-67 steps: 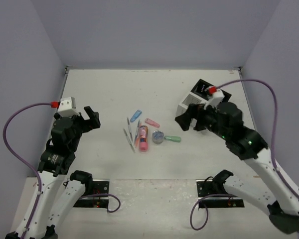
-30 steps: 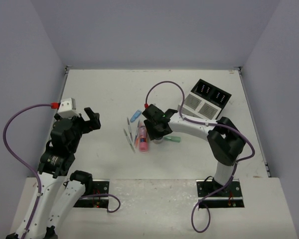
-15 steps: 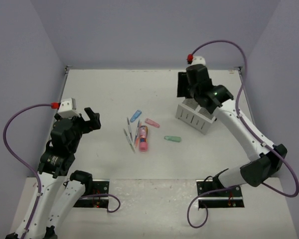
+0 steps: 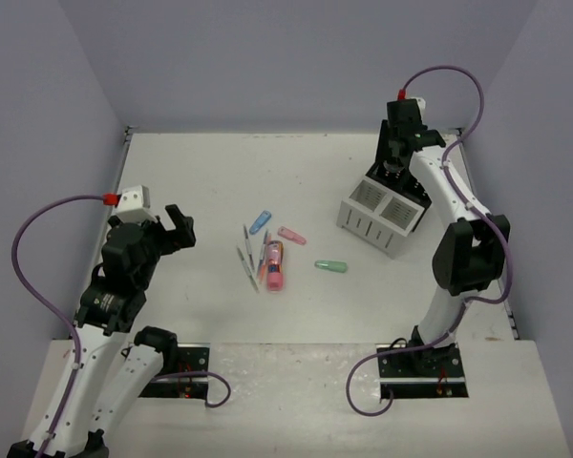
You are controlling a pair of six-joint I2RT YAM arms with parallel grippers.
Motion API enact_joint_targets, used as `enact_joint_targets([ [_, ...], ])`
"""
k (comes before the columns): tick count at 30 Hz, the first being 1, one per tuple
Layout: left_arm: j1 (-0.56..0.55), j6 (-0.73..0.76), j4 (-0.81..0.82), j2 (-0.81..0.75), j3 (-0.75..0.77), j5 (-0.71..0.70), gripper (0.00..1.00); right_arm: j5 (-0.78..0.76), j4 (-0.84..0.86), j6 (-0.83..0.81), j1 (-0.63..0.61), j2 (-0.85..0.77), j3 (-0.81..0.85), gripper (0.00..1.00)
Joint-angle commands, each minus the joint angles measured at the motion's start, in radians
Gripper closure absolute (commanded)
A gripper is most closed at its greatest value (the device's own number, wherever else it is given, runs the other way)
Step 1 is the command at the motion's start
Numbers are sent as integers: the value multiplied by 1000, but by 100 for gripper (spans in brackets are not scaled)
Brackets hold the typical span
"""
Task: Sort the stationery into containers
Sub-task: Place the stationery in the storage box.
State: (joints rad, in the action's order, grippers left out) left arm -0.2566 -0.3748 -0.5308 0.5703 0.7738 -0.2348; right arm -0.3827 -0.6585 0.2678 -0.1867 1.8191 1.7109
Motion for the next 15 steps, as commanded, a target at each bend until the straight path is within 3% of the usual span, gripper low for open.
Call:
enact_joint_targets([
  [1, -6, 14, 38, 12, 2, 10, 0, 32, 35, -18, 1, 52, 71, 67],
  [6, -6, 16, 40, 15, 2, 19, 0, 80, 60, 5, 3, 50, 17, 55],
  [9, -6, 18, 43, 24, 2, 25, 0, 62, 42, 10, 3, 65, 18, 40],
  [12, -6, 19, 43, 27, 1, 24, 0, 47, 16, 18, 3, 69, 27, 10],
  [15, -6, 17, 48, 32, -2, 22, 0, 42, 12, 21, 3, 48, 26, 1],
])
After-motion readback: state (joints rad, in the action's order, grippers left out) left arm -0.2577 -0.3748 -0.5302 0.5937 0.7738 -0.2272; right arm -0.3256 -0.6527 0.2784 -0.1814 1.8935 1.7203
